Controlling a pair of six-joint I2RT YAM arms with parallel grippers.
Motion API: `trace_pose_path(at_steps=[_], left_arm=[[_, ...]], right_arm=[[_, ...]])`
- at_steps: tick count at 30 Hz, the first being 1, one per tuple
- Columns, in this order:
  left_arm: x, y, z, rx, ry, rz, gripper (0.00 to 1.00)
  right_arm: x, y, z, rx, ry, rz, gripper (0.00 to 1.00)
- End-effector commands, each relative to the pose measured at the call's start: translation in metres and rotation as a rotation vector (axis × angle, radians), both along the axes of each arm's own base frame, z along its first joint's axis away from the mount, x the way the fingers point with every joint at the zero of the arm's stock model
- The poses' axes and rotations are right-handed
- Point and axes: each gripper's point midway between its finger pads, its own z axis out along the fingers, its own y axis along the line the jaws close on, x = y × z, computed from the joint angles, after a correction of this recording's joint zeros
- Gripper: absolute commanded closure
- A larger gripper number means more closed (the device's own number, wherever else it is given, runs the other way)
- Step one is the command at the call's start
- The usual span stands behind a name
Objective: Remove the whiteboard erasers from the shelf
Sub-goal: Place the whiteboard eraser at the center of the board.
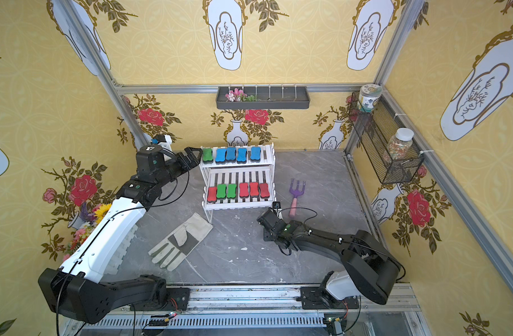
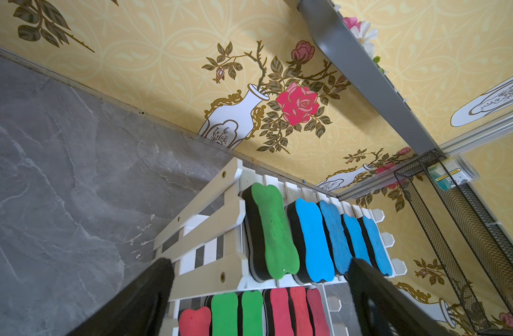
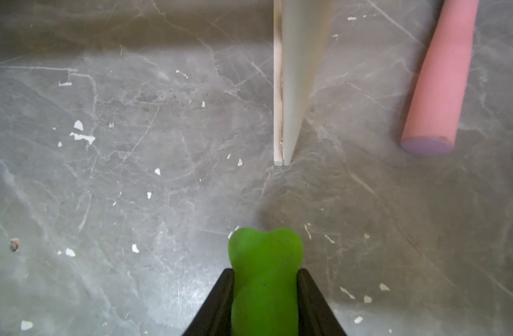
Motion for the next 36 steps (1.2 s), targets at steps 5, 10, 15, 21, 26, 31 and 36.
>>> trace_pose_path(at_steps=[5,10,15,21,26,31,36], left_arm=[[-0.003,0.001,0.000,0.004,-0.004,0.001,0.01],[-0.003,0.001,0.003,0.001,-0.013,-0.003,0.01],[0.001,-0.003,-0.001,-0.009,0.004,-0.013,0.00],[0.004,-0.007,-0.006,-0.023,0.026,-0.028,0.01],[0.005,-0.008,-0.003,-0.021,0.023,-0.030,0.01],[0.002,-0.009,-0.001,-0.012,0.016,-0.040,0.01],[-0.002,-0.017,0.007,0.014,-0.001,-0.065,0.01]], right_arm=[[-0.007,-0.003,-0.003,-0.022,0.026,0.001,0.62],[-0.019,-0.008,-0.004,-0.026,-0.006,0.016,0.62],[-0.022,-0.012,-0.010,-0.036,-0.026,0.002,0.61],[-0.020,-0.003,-0.020,-0.054,-0.037,0.017,0.59],[-0.018,-0.002,-0.020,-0.059,-0.045,0.013,0.52],[-0.017,-0.005,-0.010,-0.048,-0.080,0.010,0.29],[-0.012,-0.005,0.022,-0.034,-0.138,0.014,0.26]])
